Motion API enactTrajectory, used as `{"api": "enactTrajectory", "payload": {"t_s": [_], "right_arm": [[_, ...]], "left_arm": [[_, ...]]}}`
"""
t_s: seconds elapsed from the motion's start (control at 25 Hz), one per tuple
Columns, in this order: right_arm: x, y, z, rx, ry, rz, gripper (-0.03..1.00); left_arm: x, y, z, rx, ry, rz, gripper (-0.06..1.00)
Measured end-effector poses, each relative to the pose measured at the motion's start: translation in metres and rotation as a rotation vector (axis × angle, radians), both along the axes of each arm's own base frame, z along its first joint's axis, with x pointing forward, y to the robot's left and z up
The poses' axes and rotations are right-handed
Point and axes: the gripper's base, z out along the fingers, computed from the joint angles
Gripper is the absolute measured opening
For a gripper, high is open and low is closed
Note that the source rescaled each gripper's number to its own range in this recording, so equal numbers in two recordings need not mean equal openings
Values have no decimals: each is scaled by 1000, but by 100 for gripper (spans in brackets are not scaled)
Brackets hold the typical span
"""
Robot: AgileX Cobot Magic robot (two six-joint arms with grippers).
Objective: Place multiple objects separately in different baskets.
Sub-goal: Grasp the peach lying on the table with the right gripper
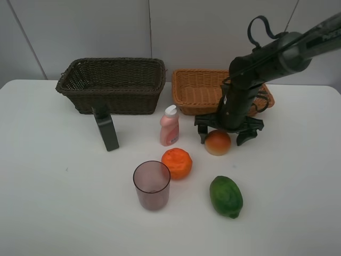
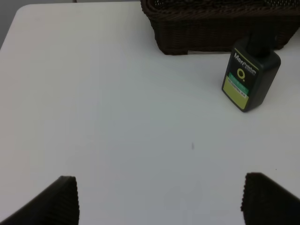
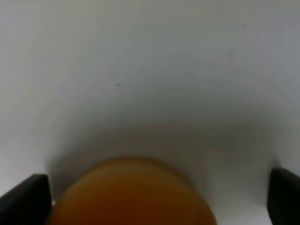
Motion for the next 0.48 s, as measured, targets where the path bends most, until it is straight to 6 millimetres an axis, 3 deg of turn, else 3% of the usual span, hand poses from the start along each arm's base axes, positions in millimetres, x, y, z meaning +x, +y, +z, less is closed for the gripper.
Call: {"api": "enactTrajectory", "payload": {"t_s": [0.08,0.16,0.24,0.32,0.48], "right_arm": [[0,0,0,2,-3,0,99],[0,0,0,3,-5,0,91],[1,0,0,3,-6,0,70],[1,0,0,3,-6,0,40],[0,0,0,3,-4,-1,38]], "left_arm": [[0,0,0,0,0,0,90],[0,0,0,0,0,0,90],[0,0,0,0,0,0,90],[0,0,0,1,0,0,90],[0,0,0,1,0,0,90]]}}
